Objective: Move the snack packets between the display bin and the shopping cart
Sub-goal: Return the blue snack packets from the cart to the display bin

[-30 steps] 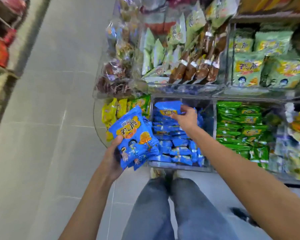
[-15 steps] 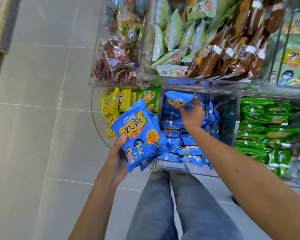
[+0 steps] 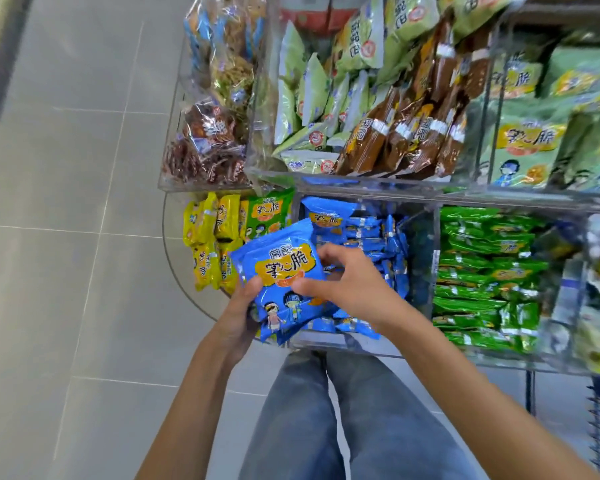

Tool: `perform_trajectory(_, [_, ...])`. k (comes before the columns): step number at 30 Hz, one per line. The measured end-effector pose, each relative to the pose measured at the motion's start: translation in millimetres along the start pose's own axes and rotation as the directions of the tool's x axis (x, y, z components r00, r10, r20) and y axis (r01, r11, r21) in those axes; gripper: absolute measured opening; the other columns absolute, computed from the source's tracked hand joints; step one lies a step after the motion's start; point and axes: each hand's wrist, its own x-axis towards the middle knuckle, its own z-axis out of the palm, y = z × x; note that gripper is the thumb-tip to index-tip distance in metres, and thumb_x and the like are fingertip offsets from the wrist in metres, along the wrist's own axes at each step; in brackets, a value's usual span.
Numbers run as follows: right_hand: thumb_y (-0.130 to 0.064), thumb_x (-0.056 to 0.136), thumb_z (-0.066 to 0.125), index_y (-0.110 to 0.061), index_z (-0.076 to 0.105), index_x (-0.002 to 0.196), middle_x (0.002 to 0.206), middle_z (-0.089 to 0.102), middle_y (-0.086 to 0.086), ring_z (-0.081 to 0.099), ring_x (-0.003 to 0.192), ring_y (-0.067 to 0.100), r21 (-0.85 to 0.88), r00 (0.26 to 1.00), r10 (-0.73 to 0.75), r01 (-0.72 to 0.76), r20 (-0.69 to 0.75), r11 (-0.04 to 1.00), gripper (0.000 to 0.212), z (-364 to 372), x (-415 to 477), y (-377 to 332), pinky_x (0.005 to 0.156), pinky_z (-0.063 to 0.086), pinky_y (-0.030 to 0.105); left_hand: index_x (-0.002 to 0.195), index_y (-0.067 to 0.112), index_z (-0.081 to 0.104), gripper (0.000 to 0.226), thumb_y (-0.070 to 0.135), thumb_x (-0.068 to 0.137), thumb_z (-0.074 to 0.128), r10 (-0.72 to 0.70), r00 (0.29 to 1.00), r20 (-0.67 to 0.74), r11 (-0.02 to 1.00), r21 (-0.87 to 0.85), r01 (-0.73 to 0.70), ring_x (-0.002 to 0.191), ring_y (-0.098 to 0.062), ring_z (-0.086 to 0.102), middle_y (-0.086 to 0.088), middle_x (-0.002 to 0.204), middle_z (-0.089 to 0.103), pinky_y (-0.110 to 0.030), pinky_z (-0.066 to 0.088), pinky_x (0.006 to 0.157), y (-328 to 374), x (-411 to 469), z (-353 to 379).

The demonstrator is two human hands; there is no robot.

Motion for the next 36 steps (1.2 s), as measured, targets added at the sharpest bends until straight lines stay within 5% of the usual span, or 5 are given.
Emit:
perform_trajectory(9, [-0.006, 0.076, 0.065, -0.016, 0.056, 0.104, 0.089, 0.073, -0.007, 0.068, 0.077, 0.003, 0.629, 0.993, -0.013, -0.064, 0.116, 0.775, 0.031, -45.4, 21.0, 33.2, 0.06, 0.054, 0.019, 0.084, 0.024, 0.077, 0.035, 0.026, 0.05, 0.085, -0.055, 0.998, -0.03, 0.995, -0.085, 0.052, 0.082, -0.019, 0.072, 0.001, 0.092, 0.075, -0.037, 0.057, 0.06, -12.4, -3.8, -14.2])
perform_trajectory(19, [-0.014, 0.079, 0.074, -0.006, 0.059, 0.111, 0.06, 0.038, -0.005, 0.042, 0.057, 0.012, -0.158, 0.831, -0.039, -0.059, -0.554, 0.986, 0.036, -17.1, 133.5, 107.8, 0.066, 0.044, 0.034, 0.077, 0.027, 0.077, 0.02, 0.019, 0.075, 0.058, -0.008, 0.993, -0.122, 0.994, -0.105, -0.005, 0.079, -0.017, 0.073, 0.004, 0.086, 0.075, -0.034, 0.057, 0.06, -27.5, -9.6, -34.0])
perform_trajectory(28, [-0.04, 0.084, 0.066, -0.013, 0.04, 0.129, 0.112, 0.058, 0.011, 0.06, 0.089, 0.031, -0.544, 0.843, -0.087, -0.26, -0.531, 0.797, 0.059, -18.7, 131.8, 126.4, 0.055, 0.039, 0.034, 0.101, 0.017, 0.065, 0.042, 0.023, 0.061, 0.078, -0.024, 0.995, -0.095, 0.996, -0.087, 0.016, 0.082, -0.02, 0.072, -0.001, 0.093, 0.075, -0.035, 0.057, 0.061, -31.0, -11.7, -27.0])
perform_trajectory(32, [-0.041, 0.082, 0.067, -0.005, 0.032, 0.133, 0.131, 0.047, 0.015, 0.051, 0.116, 0.034, -0.475, 0.869, 0.1, -0.358, -0.485, 0.804, 0.072, -20.4, 110.0, 106.9, 0.078, 0.046, 0.042, 0.101, 0.018, 0.064, 0.056, 0.025, 0.048, 0.082, -0.031, 0.993, -0.113, 0.998, -0.066, 0.024, 0.082, -0.018, 0.072, 0.002, 0.092, 0.075, -0.042, 0.059, 0.072, -30.0, -7.6, -22.6])
perform_trajectory(36, [-0.042, 0.086, 0.06, -0.014, 0.063, 0.083, 0.067, 0.058, -0.006, 0.057, 0.068, 0.01, -0.036, 0.953, 0.058, -0.072, -0.298, 0.997, 0.028, -5.5, 53.5, 75.6, 0.069, 0.049, 0.034, 0.105, 0.021, 0.062, 0.039, 0.024, 0.066, 0.069, 0.007, 0.993, -0.116, 0.995, 0.096, 0.004, 0.083, -0.014, 0.071, 0.007, 0.091, 0.074, -0.043, 0.055, 0.081, -28.6, -4.0, -14.1])
